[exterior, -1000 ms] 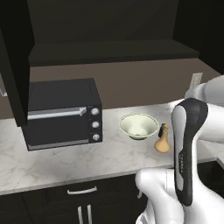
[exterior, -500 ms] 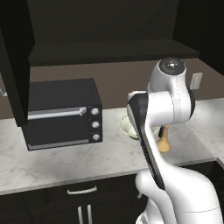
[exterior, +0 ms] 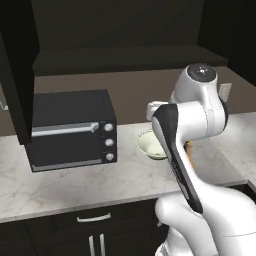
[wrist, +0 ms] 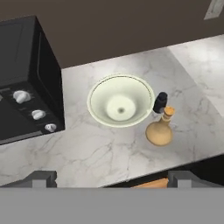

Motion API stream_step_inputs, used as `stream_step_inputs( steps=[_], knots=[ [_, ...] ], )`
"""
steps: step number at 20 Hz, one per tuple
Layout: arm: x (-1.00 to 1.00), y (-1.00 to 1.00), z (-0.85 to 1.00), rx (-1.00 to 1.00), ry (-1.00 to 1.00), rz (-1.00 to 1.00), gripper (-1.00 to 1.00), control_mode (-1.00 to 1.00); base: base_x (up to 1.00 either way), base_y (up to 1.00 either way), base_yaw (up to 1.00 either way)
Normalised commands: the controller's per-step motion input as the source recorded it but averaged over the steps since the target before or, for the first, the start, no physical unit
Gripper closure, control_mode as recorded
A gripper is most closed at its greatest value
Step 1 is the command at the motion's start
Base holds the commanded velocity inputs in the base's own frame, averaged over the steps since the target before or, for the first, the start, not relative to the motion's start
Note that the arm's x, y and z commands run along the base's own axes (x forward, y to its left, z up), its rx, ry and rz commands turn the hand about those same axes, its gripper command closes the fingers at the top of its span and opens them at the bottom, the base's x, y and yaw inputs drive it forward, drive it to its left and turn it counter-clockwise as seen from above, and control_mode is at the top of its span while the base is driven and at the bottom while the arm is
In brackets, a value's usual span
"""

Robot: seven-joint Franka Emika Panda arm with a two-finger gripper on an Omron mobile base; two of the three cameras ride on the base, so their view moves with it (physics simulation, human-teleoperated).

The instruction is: Retrieve the bottle and the shaker from the cabinet and place them next to the mixing bowl on the counter. Then add garlic from the fridge to the mixing bowl.

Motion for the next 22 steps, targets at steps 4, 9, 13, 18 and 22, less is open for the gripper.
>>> stream_step_inputs(
  steps=[4, 9, 13, 18, 22],
  knots=[
    [-0.01, 0.00, 0.00, 0.00, -0.01, 0.12, -1.00, -1.00, 0.00, 0.00, 0.00],
    [-0.02, 0.00, 0.00, -0.09, -0.01, 0.11, -1.00, -1.00, 0.00, 0.00, 0.00],
    [-0.07, -0.02, 0.00, -0.06, 0.00, 0.02, -1.00, -1.00, 0.00, 0.00, 0.00],
    [-0.38, 0.00, 0.13, -0.01, -0.04, 0.00, -1.00, -1.00, 0.00, 0.00, 0.00],
    [-0.27, 0.00, 0.11, 0.00, -0.11, 0.00, -1.00, -1.00, 0.00, 0.00, 0.00]
  ],
)
